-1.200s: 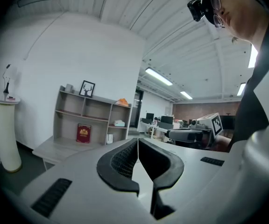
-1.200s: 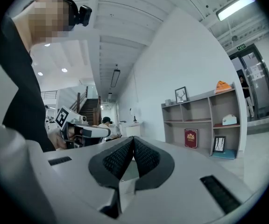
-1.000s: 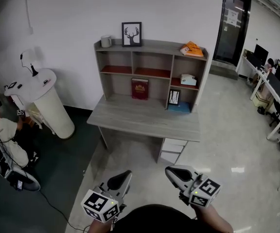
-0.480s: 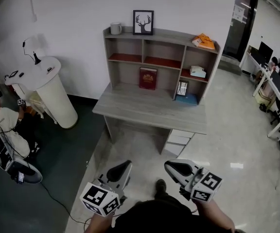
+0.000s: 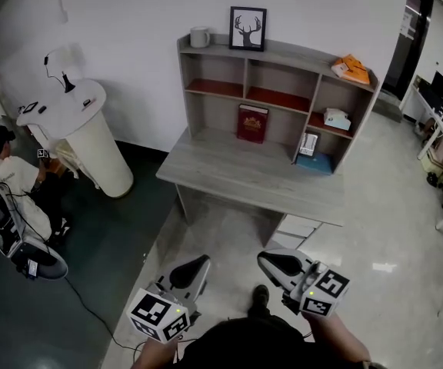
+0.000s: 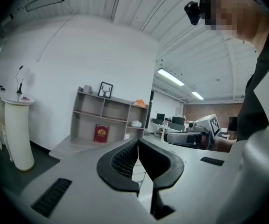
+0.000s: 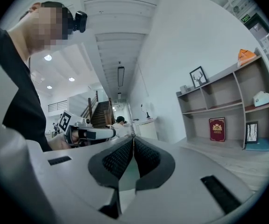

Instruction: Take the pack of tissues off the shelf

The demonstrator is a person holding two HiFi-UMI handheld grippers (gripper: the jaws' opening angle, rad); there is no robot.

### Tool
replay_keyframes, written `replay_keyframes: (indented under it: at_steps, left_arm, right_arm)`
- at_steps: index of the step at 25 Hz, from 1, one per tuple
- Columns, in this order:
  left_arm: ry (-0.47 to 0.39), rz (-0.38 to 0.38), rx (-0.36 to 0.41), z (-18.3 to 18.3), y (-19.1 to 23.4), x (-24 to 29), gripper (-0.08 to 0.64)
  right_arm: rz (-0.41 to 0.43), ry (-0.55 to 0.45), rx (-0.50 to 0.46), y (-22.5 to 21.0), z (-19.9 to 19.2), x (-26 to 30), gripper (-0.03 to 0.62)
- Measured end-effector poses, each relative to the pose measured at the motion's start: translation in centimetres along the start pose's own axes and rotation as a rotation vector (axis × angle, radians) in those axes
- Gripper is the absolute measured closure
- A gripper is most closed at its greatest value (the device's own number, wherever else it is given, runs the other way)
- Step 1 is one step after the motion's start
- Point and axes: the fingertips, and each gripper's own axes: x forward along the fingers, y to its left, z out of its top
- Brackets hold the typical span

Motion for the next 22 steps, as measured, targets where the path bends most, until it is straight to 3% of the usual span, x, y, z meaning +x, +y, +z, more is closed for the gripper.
replay_keyframes:
  at_steps: [15, 22]
  left_arm:
    - [0.038, -0.029, -0.008, 3.0, 0.5, 17.8, 0.542]
    - [0.032, -0.097, 0.049, 4.7, -2.1, 25.8, 0.541]
  right_arm:
    - [-0.012, 0.021, 0.008, -16.4, 2.7, -3.0, 0.574]
    - [-0.048, 0.058, 0.034, -22.4, 1.8, -7.2, 0.574]
